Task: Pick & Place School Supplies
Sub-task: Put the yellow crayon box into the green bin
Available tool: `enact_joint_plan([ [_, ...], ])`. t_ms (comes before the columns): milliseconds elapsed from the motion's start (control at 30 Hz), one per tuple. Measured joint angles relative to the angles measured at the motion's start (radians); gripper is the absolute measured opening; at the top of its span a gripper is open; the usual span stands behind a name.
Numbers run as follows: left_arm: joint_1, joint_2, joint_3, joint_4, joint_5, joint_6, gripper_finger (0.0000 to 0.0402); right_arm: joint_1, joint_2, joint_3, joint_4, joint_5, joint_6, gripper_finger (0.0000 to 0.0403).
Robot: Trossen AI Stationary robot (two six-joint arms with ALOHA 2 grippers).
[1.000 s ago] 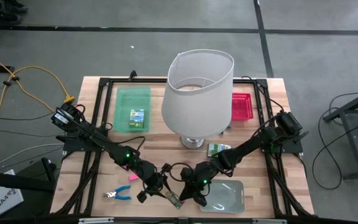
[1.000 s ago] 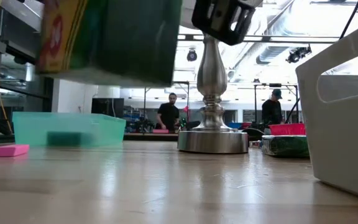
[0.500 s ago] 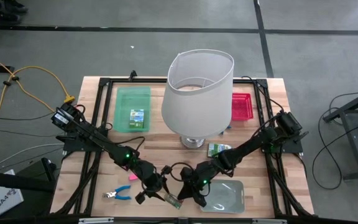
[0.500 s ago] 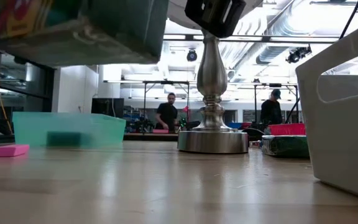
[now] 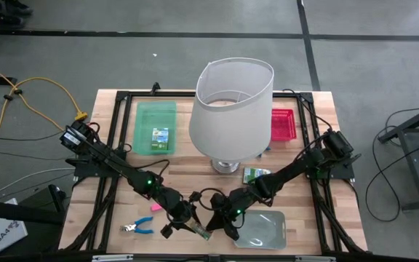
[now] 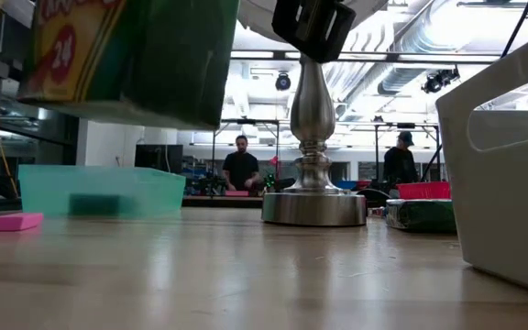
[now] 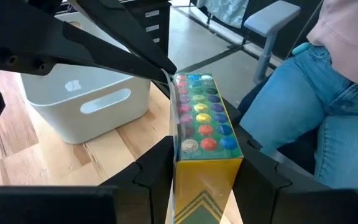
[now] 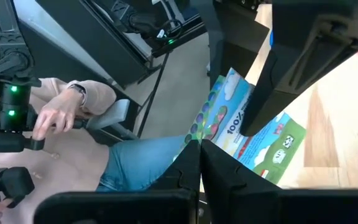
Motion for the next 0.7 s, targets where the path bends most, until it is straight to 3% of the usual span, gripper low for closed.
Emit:
enact_joint_plan([
  [400, 0.0, 0.0, 0.0, -0.001, 0.004, -0.018, 0.0137, 0.0, 0.0, 0.0, 0.005, 0.002, -0.018, 0.0003],
  [700, 0.0, 0.0, 0.0, -0.001, 0.011, -0.025, 0.01, 0.0, 0.0, 0.0, 0.006, -0.007, -0.016, 0.0003],
])
